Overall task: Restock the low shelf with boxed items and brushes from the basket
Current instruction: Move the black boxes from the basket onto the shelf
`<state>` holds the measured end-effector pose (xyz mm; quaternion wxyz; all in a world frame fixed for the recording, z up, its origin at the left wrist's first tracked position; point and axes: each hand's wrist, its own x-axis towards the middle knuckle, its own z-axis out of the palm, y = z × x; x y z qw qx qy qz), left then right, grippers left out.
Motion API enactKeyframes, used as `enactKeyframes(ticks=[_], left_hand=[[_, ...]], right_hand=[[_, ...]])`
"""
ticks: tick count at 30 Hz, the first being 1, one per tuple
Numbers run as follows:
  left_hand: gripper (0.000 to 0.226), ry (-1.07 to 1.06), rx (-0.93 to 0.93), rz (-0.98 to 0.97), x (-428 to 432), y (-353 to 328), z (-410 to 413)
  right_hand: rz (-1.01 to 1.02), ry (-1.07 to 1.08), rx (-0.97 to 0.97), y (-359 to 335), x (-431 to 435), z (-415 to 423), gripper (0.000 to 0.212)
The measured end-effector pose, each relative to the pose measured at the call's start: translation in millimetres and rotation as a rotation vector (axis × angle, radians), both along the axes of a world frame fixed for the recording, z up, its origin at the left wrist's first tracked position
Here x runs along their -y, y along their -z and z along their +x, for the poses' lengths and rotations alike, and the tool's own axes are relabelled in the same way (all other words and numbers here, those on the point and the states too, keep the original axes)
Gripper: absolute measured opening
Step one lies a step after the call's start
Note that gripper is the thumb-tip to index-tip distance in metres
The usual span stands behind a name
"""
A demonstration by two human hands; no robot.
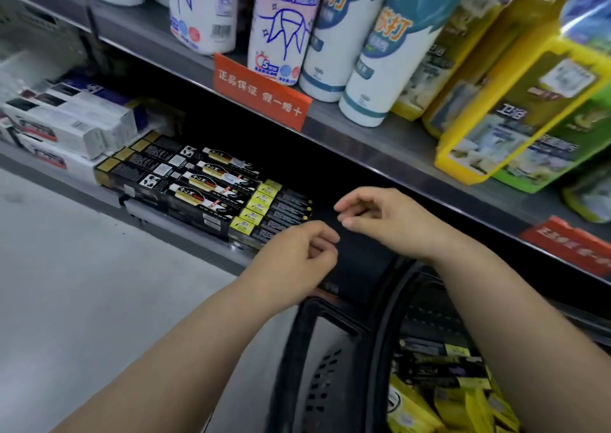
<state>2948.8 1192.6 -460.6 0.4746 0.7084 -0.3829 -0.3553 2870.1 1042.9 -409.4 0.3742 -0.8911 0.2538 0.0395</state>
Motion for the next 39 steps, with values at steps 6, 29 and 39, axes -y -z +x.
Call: enactKeyframes(ticks=[6,29,39], left_hand=[[0.018,0.243,0.192,-0.146,-4.0,-33.8,-75.2],[0.017,0.659,0.390,0.226,-6.2,-23.2,-166.0],[0.063,0.561,0.035,0.352,-4.2,-8.8,-190.0]], right_hand=[[0.235,0.242,0.101,1.1,-2.1,-117.7,0.013],[-0.087,-0.085,-0.537,156.7,-64.5,-263.6,0.070],[0.406,0.652,0.174,43.8,-62.9,-260.8,0.022]])
